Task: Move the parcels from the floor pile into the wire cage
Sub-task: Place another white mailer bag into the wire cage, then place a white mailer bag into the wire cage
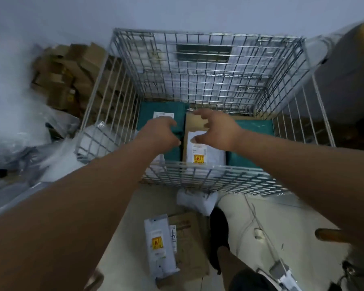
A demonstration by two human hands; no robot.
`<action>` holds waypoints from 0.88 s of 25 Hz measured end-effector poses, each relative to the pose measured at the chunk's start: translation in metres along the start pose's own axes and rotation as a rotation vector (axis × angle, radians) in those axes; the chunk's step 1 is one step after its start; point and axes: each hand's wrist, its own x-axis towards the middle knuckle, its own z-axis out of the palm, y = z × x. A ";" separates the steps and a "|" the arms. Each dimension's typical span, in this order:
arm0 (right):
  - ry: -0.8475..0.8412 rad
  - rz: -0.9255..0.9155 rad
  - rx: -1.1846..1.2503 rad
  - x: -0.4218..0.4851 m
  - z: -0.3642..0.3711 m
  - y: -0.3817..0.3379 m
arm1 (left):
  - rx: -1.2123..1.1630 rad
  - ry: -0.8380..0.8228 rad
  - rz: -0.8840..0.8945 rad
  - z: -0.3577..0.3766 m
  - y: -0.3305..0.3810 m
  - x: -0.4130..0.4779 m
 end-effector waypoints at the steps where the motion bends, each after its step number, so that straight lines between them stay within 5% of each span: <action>1: 0.016 -0.011 0.001 -0.016 0.003 -0.015 | -0.008 0.033 0.015 -0.005 -0.006 -0.023; 10: 0.096 -0.112 0.036 -0.128 0.126 -0.063 | -0.083 0.104 0.072 0.060 -0.092 -0.162; 18: -0.149 -0.012 -0.003 -0.178 0.273 -0.009 | 0.288 0.050 -0.126 0.180 -0.197 -0.205; 22: -0.224 0.003 -0.046 -0.178 0.329 0.017 | 0.278 0.023 -0.232 0.227 -0.250 -0.213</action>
